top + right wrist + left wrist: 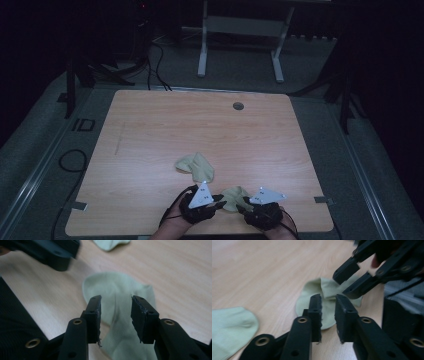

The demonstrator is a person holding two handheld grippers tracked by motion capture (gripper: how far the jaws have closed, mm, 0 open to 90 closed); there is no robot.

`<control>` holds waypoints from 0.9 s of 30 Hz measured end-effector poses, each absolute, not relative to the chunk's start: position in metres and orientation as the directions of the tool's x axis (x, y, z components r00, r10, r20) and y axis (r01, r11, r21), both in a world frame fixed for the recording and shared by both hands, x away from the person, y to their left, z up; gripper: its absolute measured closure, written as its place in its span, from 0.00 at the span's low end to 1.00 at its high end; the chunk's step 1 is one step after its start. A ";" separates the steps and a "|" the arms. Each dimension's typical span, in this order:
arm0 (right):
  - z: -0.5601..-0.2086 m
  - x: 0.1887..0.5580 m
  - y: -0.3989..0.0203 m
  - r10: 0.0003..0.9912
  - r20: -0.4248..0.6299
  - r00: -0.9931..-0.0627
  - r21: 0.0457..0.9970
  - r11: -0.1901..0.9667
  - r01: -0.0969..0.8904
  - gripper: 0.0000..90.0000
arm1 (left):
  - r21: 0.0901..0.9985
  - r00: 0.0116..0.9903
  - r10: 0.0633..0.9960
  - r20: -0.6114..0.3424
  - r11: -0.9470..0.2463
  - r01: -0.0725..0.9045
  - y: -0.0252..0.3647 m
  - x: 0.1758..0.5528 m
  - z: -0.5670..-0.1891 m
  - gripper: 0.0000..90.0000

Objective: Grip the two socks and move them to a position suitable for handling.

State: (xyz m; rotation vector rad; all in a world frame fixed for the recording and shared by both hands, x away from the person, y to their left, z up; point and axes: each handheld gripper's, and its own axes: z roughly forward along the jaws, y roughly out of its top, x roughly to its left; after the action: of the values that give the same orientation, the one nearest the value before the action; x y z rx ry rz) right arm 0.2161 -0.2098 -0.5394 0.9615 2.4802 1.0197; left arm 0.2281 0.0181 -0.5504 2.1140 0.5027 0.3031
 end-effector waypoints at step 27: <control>-0.531 0.216 -0.215 0.641 -0.006 -0.767 0.703 0.548 0.452 0.94 | 0.745 0.890 0.456 0.021 -0.600 0.290 0.004 0.250 -0.573 0.93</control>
State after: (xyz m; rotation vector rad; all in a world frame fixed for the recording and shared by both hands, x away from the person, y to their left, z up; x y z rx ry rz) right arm 0.2156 -0.2154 -0.5315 0.9122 2.5236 1.0343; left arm 0.2497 0.0036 -0.5726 2.2525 0.5330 0.2669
